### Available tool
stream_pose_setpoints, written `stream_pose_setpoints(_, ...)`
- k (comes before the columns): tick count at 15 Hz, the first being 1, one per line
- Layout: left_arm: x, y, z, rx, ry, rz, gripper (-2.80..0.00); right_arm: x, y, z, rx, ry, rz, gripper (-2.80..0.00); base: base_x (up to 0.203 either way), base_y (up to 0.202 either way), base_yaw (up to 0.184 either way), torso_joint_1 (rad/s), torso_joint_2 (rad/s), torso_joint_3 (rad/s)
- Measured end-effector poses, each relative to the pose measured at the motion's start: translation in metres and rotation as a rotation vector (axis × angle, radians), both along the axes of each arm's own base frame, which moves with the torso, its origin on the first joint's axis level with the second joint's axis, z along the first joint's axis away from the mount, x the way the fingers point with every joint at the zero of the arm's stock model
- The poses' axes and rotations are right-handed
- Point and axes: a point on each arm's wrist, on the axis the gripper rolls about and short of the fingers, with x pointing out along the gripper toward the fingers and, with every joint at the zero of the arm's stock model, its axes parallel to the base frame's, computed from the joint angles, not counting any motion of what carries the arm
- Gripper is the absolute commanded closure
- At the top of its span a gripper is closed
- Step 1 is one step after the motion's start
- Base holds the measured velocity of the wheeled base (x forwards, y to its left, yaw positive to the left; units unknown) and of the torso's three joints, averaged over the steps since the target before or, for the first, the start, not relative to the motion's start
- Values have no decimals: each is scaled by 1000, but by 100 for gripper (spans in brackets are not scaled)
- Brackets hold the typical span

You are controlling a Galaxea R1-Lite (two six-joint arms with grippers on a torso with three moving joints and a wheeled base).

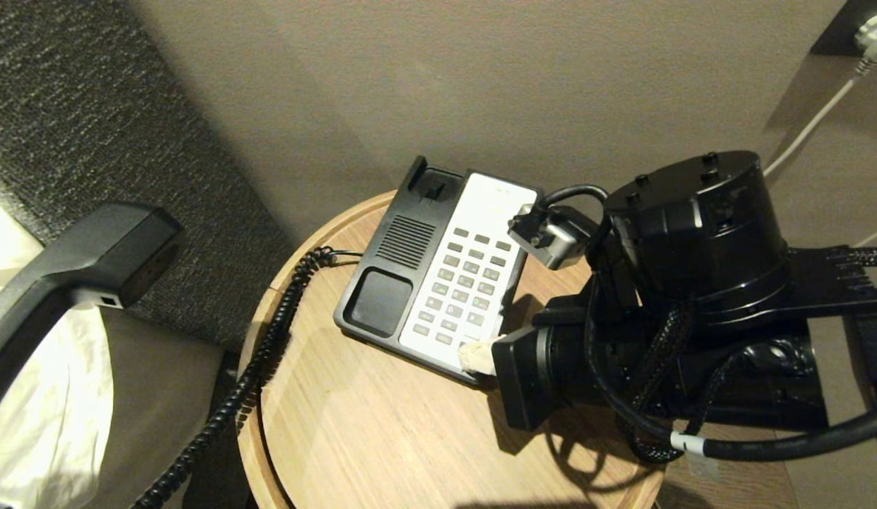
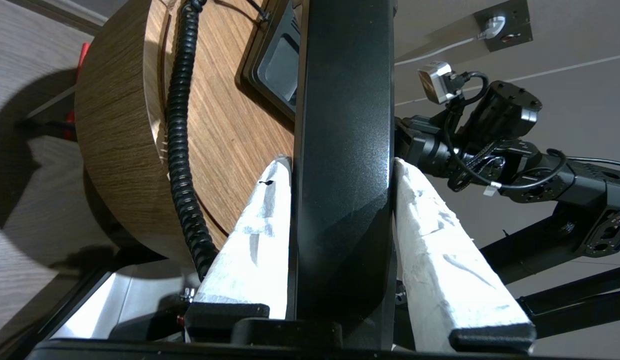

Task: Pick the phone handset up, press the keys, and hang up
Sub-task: Dial the number

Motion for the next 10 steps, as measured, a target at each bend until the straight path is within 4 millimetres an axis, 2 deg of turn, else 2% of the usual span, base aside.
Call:
stream_pose_setpoints(3,0,0,0,0,0,-2,0,0,0,1,2,-1,-2,0,0,0,0,0,0,0)
stream_pose_setpoints(10,0,0,-3,6,5,-3,0,-6,-10,17,46,-30,-6,0,0,0,0,0,0,0)
